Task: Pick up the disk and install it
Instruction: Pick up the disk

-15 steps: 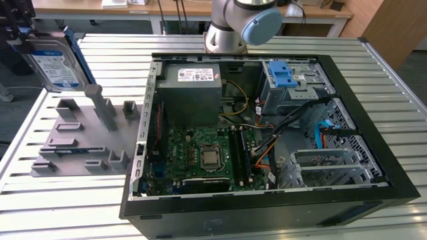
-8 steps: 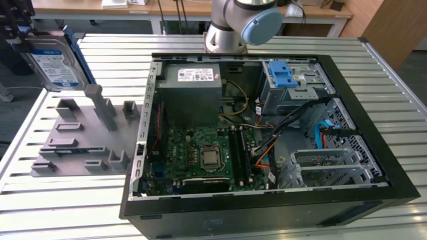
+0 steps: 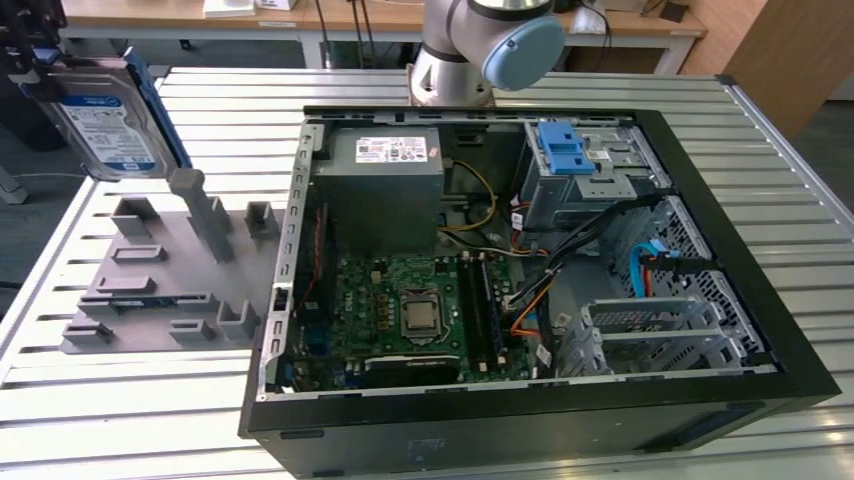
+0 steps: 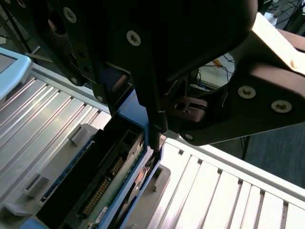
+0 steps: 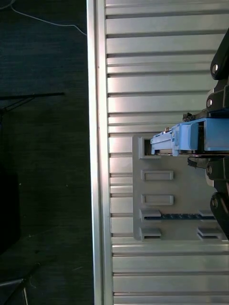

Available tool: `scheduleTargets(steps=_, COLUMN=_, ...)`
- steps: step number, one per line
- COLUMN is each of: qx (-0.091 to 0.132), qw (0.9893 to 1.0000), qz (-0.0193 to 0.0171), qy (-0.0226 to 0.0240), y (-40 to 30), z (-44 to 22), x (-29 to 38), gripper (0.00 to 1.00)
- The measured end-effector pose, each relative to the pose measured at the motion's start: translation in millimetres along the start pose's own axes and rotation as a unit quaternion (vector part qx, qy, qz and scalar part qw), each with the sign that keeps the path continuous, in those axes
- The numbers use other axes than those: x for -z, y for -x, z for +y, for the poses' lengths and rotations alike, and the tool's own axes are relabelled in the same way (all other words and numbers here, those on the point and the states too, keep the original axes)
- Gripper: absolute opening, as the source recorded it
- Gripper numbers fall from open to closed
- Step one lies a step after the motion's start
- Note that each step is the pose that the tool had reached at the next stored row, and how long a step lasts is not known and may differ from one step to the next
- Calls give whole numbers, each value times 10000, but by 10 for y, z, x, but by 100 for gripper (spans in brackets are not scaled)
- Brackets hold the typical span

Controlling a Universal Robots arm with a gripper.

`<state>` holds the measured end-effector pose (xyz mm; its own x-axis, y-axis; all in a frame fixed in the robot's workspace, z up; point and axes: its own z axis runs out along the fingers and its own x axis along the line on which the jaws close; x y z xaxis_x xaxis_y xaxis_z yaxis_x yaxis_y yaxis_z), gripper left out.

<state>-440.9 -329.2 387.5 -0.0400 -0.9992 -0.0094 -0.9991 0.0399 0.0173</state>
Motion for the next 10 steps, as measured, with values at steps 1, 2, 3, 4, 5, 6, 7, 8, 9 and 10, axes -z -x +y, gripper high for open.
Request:
scheduleTargets(steps=1, qx=0, qw=10000, qz=0, qy=0, y=0, z=0, x=9, gripper=36)
scheduleTargets(steps=2, qx=0, qw=10000, qz=0, qy=-1, y=0, z=0, x=17, gripper=36)
scheduleTargets(steps=3, qx=0, qw=10000, qz=0, qy=0, y=0, z=1, x=26, gripper=36)
scheduleTargets(steps=4, qx=0, qw=10000, qz=0, qy=0, y=1, z=1, x=35, gripper=36)
scheduleTargets(steps=5, qx=0, qw=10000, qz=0, qy=0, y=1, z=1, x=47, gripper=36)
scheduleTargets(steps=6, qx=0, qw=10000, qz=0, qy=0, y=1, z=1, x=59, gripper=36)
scheduleTargets(steps=7, qx=0, qw=10000, qz=0, qy=0, y=1, z=1, x=71, gripper=36)
scheduleTargets(steps=8, qx=0, qw=10000, qz=0, qy=0, y=1, z=1, x=83, gripper=36)
scheduleTargets(steps=9, qx=0, qw=10000, qz=0, qy=0, y=1, z=2, x=96, gripper=36)
scheduleTargets(steps=10, qx=0, qw=10000, qz=0, qy=-1, y=1, z=2, x=107, gripper=36)
